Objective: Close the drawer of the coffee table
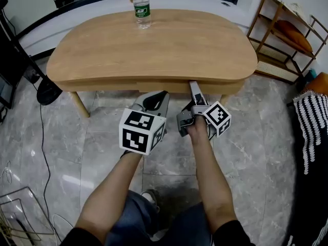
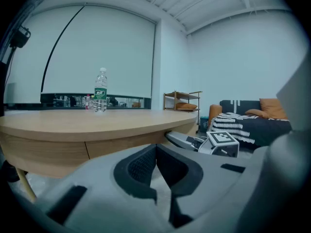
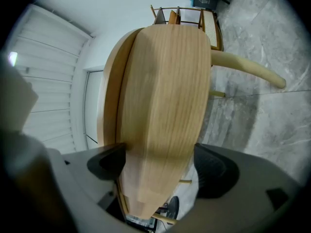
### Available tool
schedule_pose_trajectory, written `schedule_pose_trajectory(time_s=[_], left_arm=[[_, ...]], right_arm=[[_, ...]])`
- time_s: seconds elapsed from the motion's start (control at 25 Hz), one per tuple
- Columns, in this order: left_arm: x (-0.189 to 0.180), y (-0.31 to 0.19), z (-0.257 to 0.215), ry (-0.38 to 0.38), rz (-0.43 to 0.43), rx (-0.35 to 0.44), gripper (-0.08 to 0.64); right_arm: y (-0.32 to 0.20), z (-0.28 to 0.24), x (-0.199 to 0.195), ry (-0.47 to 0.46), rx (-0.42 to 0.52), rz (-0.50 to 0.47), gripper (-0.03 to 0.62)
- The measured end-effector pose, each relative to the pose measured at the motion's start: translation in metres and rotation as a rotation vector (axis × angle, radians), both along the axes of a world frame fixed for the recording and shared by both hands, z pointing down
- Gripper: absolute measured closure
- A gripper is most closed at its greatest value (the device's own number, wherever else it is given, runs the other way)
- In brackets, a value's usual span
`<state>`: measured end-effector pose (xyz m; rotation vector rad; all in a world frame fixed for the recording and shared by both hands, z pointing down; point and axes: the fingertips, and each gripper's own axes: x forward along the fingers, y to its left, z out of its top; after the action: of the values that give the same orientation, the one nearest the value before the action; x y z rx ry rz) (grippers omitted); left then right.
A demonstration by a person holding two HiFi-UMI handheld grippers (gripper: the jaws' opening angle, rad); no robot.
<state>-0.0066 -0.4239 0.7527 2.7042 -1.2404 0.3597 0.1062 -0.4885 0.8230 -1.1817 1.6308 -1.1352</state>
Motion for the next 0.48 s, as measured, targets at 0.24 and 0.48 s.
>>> schedule_pose_trajectory(time_s=[0.24, 0.48], left_arm=[[-0.007, -0.013, 0.001, -0.003, -0.01, 0.0, 0.557], [-0.007, -0.015, -0.003, -0.005, -0.009, 0.008, 0.557]], right_arm=[[-0.011, 0.001, 0.0, -0.004, -0.001, 0.002, 0.156], [-0.011, -0.001, 0.001, -0.006, 0.01, 0.002, 0.155]])
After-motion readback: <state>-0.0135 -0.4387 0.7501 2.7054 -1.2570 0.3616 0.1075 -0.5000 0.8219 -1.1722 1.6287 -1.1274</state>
